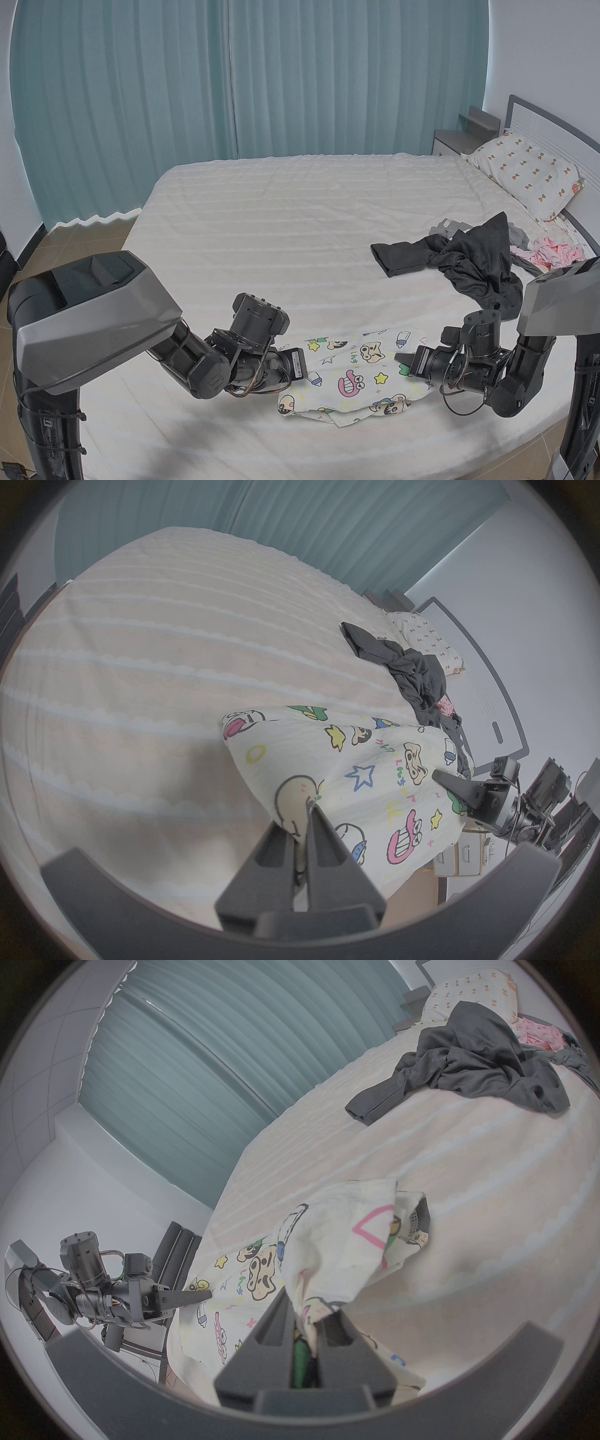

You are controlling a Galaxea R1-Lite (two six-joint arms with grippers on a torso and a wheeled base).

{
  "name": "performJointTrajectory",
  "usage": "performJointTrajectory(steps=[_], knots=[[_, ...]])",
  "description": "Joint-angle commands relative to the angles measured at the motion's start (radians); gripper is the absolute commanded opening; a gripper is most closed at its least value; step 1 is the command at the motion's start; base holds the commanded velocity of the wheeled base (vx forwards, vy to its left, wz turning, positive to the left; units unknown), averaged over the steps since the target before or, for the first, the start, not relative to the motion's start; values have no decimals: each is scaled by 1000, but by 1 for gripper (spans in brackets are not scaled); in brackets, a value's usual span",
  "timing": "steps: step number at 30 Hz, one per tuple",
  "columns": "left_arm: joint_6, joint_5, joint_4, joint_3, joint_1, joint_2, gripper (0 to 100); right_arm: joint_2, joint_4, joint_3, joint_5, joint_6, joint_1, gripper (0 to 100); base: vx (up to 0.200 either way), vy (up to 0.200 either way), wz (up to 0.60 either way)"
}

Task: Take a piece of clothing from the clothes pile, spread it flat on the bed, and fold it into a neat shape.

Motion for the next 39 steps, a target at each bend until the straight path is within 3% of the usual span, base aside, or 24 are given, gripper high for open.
performJointTrajectory(steps=[1, 18, 32, 33, 34, 39], knots=[[-1, 1, 1, 4, 0, -10, 0, -34, 1, 21, -1, -1, -4, 0, 0, -200, 0], [-22, -10, 0, 6, 0, -8, 0, -26, 10, 21, -3, -2, -18, 0, 0, -200, 0], [-28, -7, -30, 24, 0, 18, 0, 101, 1, -19, -4, -15, -13, 0, 0, 0, 0], [-28, -6, -31, 24, 0, 18, 100, 113, 1, -20, -4, -19, -12, 0, 0, 0, 0], [-28, -6, -31, 24, 0, 18, 100, 123, 1, -20, -4, -25, -12, 100, 0, 0, 0], [-22, 5, -40, 67, 1, 18, 100, 162, -2, -16, -15, -61, -18, 100, 0, 0, 0]])
